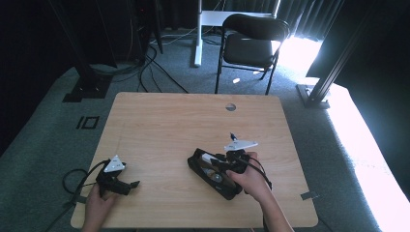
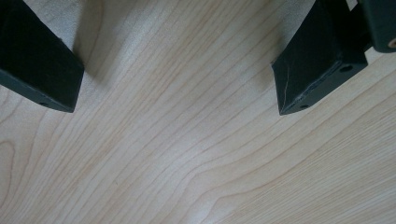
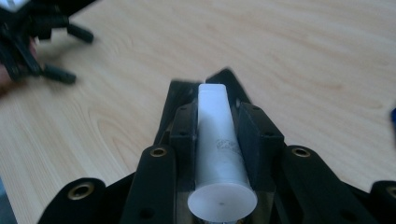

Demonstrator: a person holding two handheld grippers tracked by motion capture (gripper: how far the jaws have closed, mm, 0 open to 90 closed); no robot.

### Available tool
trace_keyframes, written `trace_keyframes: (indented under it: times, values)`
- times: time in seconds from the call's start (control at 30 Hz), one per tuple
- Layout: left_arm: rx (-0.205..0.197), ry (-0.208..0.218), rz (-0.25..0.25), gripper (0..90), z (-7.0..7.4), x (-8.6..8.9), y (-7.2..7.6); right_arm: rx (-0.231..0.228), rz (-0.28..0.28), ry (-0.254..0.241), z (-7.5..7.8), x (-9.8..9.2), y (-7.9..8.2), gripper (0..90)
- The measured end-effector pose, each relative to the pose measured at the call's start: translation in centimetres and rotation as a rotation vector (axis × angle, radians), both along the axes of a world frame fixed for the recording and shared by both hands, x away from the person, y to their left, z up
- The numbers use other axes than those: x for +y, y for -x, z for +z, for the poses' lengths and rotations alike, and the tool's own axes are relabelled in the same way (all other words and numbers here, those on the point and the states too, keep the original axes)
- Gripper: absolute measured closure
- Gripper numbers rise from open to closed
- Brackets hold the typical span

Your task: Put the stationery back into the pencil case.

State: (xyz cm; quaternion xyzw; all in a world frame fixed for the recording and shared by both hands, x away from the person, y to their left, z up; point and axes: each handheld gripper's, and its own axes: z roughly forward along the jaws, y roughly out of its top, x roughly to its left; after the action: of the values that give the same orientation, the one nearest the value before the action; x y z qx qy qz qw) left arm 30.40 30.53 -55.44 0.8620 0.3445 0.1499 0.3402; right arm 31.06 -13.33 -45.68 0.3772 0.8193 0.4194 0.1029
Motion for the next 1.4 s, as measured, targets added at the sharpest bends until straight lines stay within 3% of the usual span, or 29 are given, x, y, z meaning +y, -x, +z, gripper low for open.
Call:
trace_keyframes:
  times: [0.27, 0.43, 0.87, 1.1, 1.4]
  values:
    - [0.0, 0.0, 0.0, 1.9, 0.0, 0.0, 0.0, 0.026, 0.015, 0.073, -1.6, 1.0, -0.4, 68.0]
    - [0.0, 0.0, 0.0, 1.9, 0.0, 0.0, 0.0, 0.057, 0.024, 0.092, -2.2, 1.6, -0.7, 68.1]
    - [0.0, 0.001, 0.001, 1.9, 0.0, 0.0, 0.0, 0.075, 0.049, 0.225, -3.1, 2.9, -1.3, 68.1]
    - [0.0, 0.001, 0.0, 1.9, 0.0, 0.0, 0.0, 0.085, 0.058, 0.25, -3.5, 3.1, -1.3, 68.3]
    - [0.0, 0.0, 0.0, 1.9, 0.0, 0.0, 0.0, 0.106, 0.084, 0.328, -4.1, 3.4, -1.2, 68.5]
